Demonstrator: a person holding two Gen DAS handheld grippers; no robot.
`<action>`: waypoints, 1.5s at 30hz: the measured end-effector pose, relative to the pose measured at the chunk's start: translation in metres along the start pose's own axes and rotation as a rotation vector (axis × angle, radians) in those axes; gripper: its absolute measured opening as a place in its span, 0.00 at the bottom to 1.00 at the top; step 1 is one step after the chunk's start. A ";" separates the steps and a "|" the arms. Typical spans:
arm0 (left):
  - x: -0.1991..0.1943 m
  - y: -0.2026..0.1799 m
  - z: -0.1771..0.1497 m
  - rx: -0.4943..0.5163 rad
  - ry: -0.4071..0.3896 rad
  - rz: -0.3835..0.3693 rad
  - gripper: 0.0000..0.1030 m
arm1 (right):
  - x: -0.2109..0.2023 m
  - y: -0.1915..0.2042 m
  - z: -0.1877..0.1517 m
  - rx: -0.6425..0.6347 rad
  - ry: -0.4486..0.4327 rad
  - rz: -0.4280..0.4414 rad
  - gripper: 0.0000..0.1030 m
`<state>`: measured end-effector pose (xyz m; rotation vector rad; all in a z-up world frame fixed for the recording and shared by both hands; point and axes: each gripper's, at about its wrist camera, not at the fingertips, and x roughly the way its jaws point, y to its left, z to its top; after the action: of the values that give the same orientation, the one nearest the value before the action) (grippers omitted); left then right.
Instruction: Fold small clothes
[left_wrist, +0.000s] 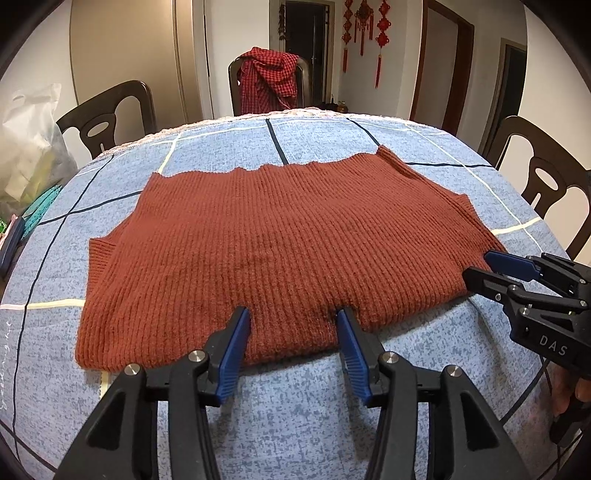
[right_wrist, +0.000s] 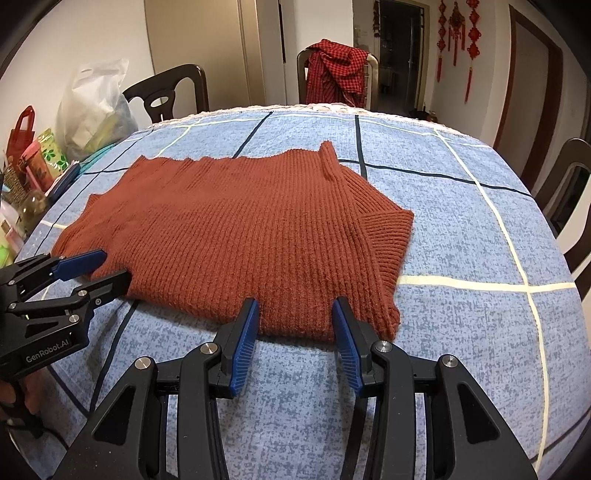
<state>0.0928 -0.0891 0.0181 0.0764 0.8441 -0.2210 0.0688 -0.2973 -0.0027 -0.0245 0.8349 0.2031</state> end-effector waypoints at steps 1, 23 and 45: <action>0.000 0.000 0.000 0.000 0.000 0.000 0.51 | 0.000 0.000 0.000 0.001 0.000 0.002 0.41; -0.033 0.082 -0.028 -0.250 0.000 -0.044 0.53 | -0.020 -0.033 -0.026 0.253 0.023 0.179 0.42; -0.014 0.157 -0.023 -0.549 -0.039 -0.129 0.60 | 0.002 -0.072 -0.020 0.565 -0.029 0.406 0.43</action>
<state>0.1024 0.0700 0.0098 -0.4959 0.8463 -0.1048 0.0694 -0.3697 -0.0214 0.6810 0.8388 0.3408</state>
